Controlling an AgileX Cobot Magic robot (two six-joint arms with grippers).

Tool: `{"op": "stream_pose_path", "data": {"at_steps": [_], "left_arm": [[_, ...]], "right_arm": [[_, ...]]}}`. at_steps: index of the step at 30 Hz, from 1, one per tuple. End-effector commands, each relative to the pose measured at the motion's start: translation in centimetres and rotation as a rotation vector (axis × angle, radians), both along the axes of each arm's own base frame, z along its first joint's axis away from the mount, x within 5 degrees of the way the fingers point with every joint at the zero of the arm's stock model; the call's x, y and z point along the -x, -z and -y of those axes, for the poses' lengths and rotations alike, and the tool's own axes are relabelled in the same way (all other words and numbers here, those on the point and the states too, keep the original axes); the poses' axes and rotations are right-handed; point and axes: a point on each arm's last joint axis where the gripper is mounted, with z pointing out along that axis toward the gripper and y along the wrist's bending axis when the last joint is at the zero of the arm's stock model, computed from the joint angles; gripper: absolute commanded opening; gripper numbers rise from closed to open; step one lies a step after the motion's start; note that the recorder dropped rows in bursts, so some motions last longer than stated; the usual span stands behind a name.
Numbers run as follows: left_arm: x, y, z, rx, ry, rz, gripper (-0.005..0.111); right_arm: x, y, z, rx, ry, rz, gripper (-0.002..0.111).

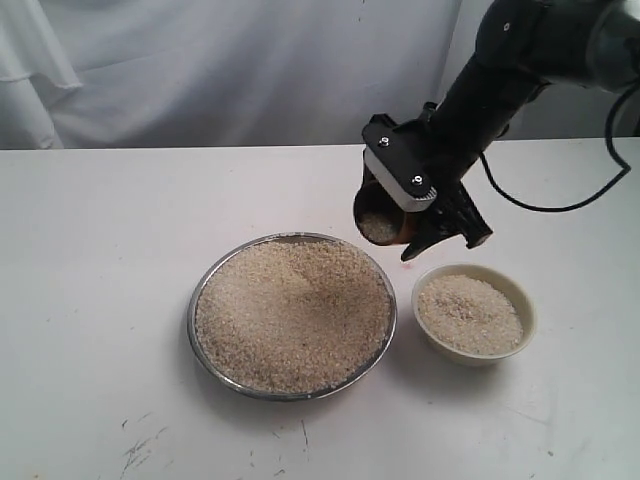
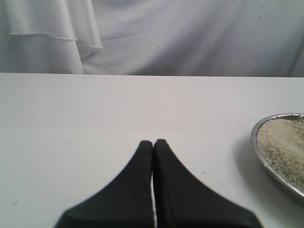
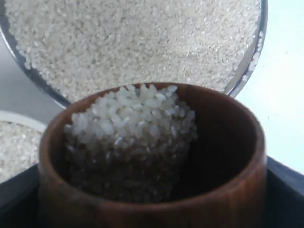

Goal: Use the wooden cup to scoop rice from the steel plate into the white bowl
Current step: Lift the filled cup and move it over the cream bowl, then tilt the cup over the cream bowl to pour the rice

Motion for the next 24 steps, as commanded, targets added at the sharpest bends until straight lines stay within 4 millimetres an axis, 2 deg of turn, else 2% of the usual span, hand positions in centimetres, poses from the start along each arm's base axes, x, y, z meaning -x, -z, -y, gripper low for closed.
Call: {"op": "stream_pose_path", "data": {"at_steps": [1,7,14,24], "left_arm": [[0.0,0.1,0.0,0.004,0.001,0.007,0.0],[0.0,0.1,0.0,0.004,0.001,0.007,0.0],[0.0,0.1,0.0,0.004,0.001,0.007,0.0],[0.0,0.1,0.0,0.004,0.001,0.007,0.0]], "right_arm": [[0.5,-0.2,2.3,0.06,0.026,0.024,0.0],[1.1,0.3,4.5,0.123,0.044,0.045,0.0],[1.2,1.2,5.4,0.195,0.028,0.128,0.0],[1.4,3.5,6.8,0.324,-0.033,0.216,0.0]]}}
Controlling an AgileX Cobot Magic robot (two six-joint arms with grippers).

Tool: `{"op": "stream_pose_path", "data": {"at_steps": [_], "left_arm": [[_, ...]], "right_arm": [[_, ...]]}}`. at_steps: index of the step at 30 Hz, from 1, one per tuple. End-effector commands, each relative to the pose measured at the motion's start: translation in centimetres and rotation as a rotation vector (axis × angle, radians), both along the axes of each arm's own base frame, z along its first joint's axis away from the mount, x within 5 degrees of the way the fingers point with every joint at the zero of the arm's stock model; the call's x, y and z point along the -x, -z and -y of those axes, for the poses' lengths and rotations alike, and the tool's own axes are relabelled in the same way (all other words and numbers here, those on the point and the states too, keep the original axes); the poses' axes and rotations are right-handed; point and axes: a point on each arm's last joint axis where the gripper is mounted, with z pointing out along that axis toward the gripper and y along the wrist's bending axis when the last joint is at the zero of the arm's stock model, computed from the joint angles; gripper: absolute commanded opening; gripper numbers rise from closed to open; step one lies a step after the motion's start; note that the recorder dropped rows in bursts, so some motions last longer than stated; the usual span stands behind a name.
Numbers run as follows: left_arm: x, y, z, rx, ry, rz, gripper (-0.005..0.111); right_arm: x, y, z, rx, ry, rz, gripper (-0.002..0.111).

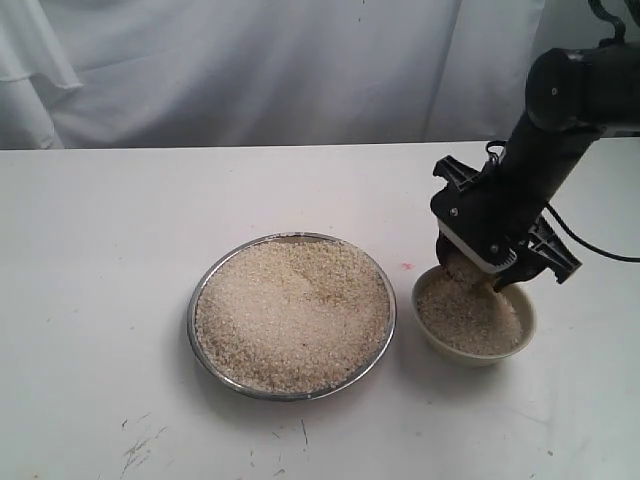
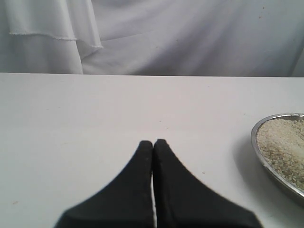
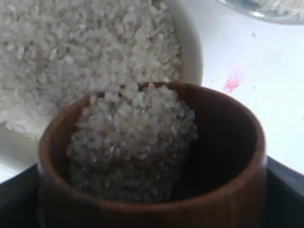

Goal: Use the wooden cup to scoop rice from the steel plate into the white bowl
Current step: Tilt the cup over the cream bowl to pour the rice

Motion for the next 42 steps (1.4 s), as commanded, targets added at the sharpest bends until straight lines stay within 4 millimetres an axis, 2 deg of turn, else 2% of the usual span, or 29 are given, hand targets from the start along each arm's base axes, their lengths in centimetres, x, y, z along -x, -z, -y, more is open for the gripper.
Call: {"op": "stream_pose_path", "data": {"at_steps": [1,8,16,22,28,33,42], "left_arm": [[0.0,0.1,0.0,0.004,0.001,0.007,0.0],[0.0,0.1,0.0,0.004,0.001,0.007,0.0],[0.0,0.1,0.0,0.004,0.001,0.007,0.0],[0.0,0.1,0.0,0.004,0.001,0.007,0.0],[0.0,0.1,0.0,0.004,0.001,0.007,0.0],[0.0,0.1,0.0,0.004,0.001,0.007,0.0],[0.0,0.1,0.0,0.004,0.001,0.007,0.0]], "right_arm": [[-0.1,0.2,0.7,0.032,-0.013,0.059,0.0],[-0.1,0.0,0.5,0.123,-0.069,0.105,0.0],[0.4,-1.4,-0.1,0.189,-0.12,0.17,0.0],[1.1,-1.3,-0.5,0.222,-0.142,0.149,0.0],[2.3,-0.7,-0.6,0.314,-0.199,0.203,0.0],[3.2,-1.2,-0.7,0.324,-0.228,0.263,0.0],[3.4,-1.6,-2.2,0.405,-0.314,0.367,0.0]]}}
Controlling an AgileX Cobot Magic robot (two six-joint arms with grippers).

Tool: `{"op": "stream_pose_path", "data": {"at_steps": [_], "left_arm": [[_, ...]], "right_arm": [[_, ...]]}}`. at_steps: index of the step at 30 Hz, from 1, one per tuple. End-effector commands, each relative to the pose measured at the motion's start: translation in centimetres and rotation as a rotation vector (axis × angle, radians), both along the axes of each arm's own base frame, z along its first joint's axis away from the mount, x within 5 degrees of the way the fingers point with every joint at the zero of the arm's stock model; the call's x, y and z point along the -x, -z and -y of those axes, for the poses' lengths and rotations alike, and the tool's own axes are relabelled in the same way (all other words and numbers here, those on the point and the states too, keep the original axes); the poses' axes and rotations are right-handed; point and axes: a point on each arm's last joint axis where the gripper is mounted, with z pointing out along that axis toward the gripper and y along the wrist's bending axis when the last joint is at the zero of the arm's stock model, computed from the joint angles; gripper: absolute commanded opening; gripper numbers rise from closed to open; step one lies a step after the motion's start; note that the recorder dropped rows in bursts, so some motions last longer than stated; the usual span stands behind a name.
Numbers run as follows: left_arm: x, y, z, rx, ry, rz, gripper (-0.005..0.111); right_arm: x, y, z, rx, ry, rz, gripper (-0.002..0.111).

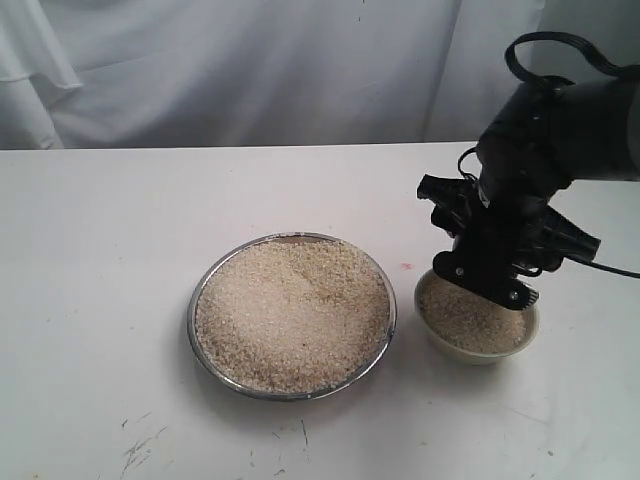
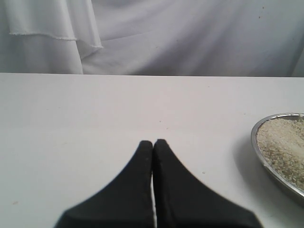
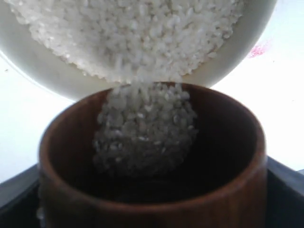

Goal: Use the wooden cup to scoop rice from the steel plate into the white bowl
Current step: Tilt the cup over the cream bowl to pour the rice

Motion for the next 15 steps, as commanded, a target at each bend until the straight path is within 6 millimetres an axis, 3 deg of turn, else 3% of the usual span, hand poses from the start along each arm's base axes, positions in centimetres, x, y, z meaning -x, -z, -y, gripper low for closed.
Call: {"op": "stream_pose_path", "data": {"at_steps": [1,15], "left_arm": [[0.0,0.1,0.0,0.004,0.001,0.007,0.0],[0.0,0.1,0.0,0.004,0.001,0.007,0.0]], "right_arm": [[0.1,-0.6,-0.3,0.038,-0.028,0.05,0.0],[0.7,-1.1,-1.3,0.098,-0.056,0.103,0.0]]}}
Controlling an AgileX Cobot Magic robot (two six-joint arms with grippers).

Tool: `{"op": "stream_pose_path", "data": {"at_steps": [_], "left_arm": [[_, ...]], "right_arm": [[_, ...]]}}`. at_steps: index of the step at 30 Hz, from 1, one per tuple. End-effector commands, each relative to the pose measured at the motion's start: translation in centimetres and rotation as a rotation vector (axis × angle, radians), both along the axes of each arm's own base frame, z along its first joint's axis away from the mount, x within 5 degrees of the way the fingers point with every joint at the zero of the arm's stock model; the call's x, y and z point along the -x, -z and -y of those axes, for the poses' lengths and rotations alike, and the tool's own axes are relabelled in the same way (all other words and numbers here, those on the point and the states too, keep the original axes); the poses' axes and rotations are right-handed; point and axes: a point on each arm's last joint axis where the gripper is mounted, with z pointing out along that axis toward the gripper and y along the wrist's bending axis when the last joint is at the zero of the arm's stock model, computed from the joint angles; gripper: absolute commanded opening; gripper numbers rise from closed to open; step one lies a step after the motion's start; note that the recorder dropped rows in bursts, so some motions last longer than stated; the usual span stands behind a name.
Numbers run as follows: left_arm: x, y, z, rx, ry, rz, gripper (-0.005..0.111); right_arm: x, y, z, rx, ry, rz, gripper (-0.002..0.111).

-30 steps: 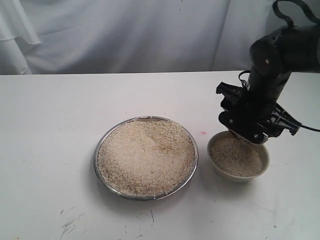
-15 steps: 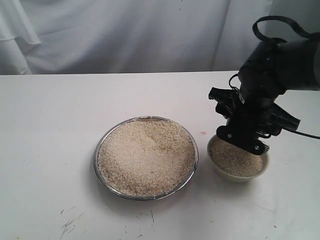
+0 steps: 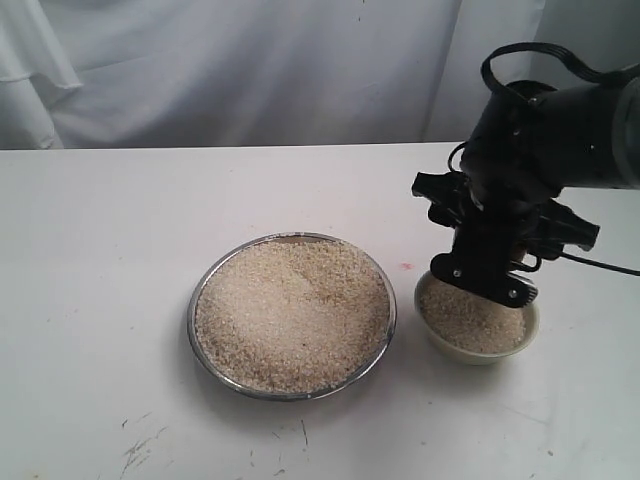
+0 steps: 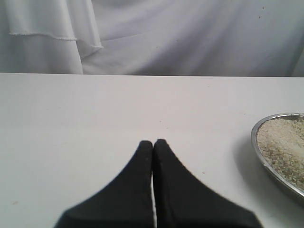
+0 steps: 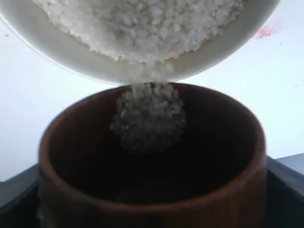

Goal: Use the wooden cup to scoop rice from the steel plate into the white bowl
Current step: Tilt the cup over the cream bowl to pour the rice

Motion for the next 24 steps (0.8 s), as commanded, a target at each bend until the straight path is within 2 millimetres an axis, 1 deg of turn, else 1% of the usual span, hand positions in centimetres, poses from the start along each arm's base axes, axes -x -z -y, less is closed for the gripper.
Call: {"op": "stream_pose_path", "data": {"at_steps": [1,6,10,19,24], "left_arm": [[0.0,0.1,0.0,0.004,0.001,0.007,0.0],[0.0,0.1,0.0,0.004,0.001,0.007,0.0],[0.0,0.1,0.0,0.004,0.001,0.007,0.0],[0.0,0.1,0.0,0.004,0.001,0.007,0.0],[0.0,0.1,0.0,0.004,0.001,0.007,0.0]], "right_arm": [[0.5,-0.7,-0.4,0.019,-0.013,0.031,0.0],[1.2,-0.8,-1.0,0.057,-0.014,0.035,0.0],[1.6,-0.5,-1.2,0.1,-0.034,0.089,0.0],[2.1,0.5,-0.5,0.177,-0.052,0.148,0.0],[2.3,-0.3,-0.3,0.132,-0.021,0.191,0.0]]}}
